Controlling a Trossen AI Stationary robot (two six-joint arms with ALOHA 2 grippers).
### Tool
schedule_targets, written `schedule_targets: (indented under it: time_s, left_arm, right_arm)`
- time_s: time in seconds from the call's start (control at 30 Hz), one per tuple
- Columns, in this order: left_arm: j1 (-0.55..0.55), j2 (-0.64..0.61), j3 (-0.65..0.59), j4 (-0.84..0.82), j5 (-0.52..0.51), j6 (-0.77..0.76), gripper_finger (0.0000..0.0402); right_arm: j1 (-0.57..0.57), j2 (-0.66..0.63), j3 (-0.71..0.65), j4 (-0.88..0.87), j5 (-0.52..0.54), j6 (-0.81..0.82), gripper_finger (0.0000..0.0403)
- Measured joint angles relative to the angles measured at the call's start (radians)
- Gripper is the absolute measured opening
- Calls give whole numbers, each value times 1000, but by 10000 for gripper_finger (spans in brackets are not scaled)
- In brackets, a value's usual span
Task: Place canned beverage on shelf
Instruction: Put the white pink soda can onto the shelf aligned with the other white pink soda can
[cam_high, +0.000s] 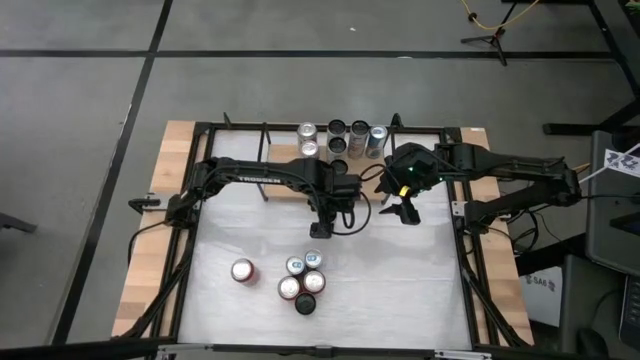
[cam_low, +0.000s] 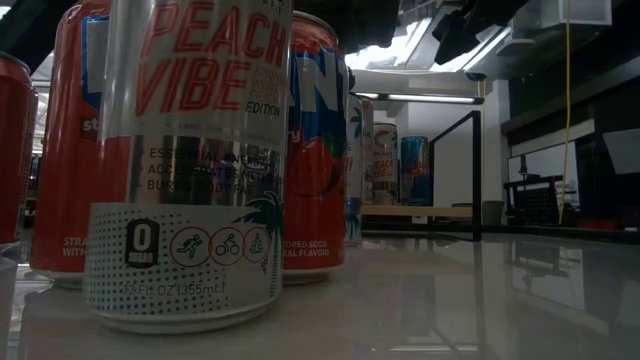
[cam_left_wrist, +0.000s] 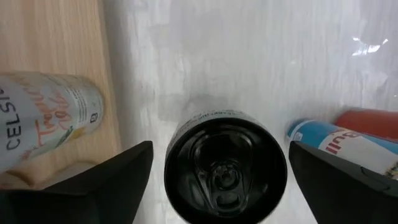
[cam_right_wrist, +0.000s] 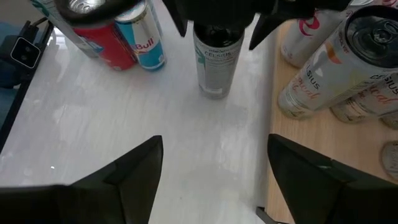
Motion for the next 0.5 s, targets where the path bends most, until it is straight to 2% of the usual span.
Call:
schedule_targets:
  time_s: [0.37,0.5]
  left_arm:
    - [1,-140,-1,-31,-14,11,363]
    - [1,-228,-1,-40,-63,28,363]
  right_arm:
    - [0,0,0,93,0,10,285]
    - [0,0,0,163,0,10,285]
